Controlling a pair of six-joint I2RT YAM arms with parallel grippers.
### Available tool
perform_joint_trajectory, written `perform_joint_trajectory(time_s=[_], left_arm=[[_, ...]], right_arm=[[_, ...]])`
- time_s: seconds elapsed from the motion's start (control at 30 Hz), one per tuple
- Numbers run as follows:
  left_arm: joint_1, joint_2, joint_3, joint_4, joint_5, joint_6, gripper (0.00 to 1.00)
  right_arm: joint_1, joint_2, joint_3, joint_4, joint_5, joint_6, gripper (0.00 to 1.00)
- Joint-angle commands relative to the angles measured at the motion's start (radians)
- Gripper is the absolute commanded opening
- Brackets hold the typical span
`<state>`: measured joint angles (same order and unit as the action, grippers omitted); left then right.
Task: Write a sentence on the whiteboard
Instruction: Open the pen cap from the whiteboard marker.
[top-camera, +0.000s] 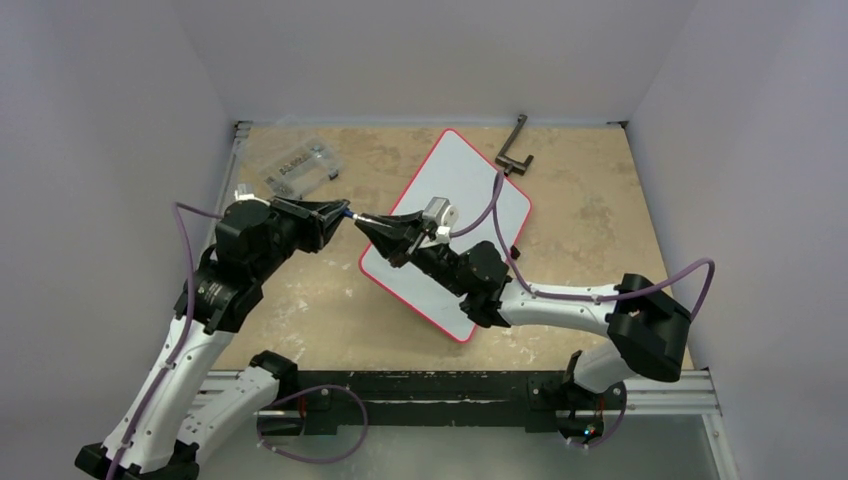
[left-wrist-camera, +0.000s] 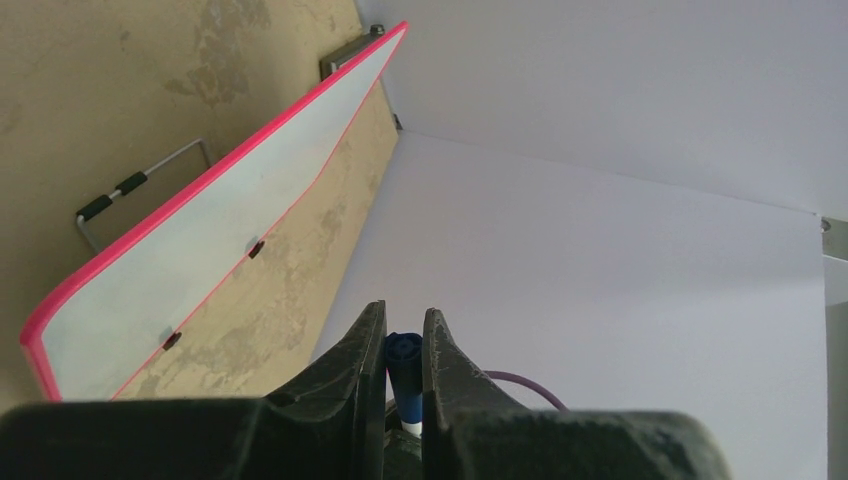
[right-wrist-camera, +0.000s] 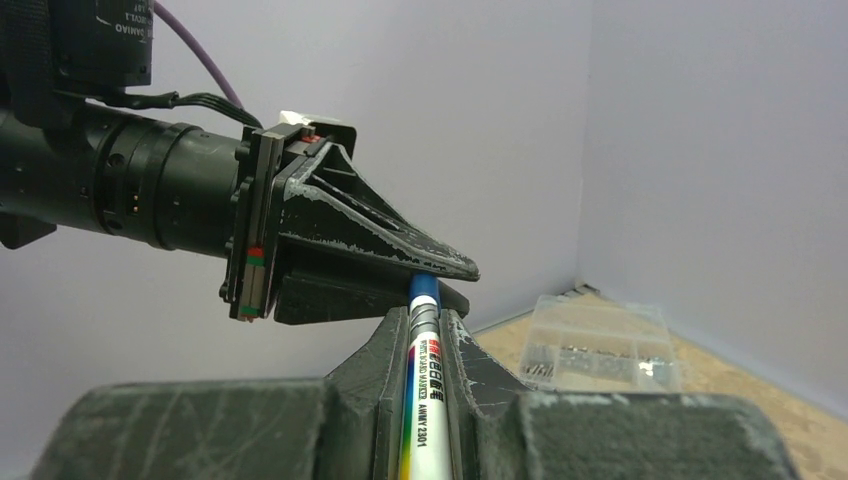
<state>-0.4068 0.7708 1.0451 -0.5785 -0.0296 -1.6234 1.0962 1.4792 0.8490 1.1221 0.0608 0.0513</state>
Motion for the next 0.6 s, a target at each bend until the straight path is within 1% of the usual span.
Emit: perform_joint_trajectory(time_s=[0.0,0.13,0.37,0.43,0.57], left_arm=[[0.010,-0.022,-0.022,0.046,-0.091,-0.024,0.00],[0.010,-0.019,-0.029,0.054,-0.109,-0.038,0.00],[0.010,-0.031,-0.035,0.051,-0.182,-0.069,0.00],[0.010,-0.038,-0.034,0.027,-0.210,-0.097,0.00],[0.010,-0.053,-0.048,0.031,-0.262,-0.141,0.00]], right_arm=[[0.001,-0.019,-0.046,0.102,0.024,0.091,0.00],[0.001,-0.024,-0.059,0.105,0.021,0.105,0.00],[0.002,-0.047,-0.084,0.118,0.012,0.127,0.00],[0.003,-0.048,-0.094,0.139,0.008,0.154,0.00],[0.002,-0.048,-0.106,0.160,-0.006,0.184,0.00]])
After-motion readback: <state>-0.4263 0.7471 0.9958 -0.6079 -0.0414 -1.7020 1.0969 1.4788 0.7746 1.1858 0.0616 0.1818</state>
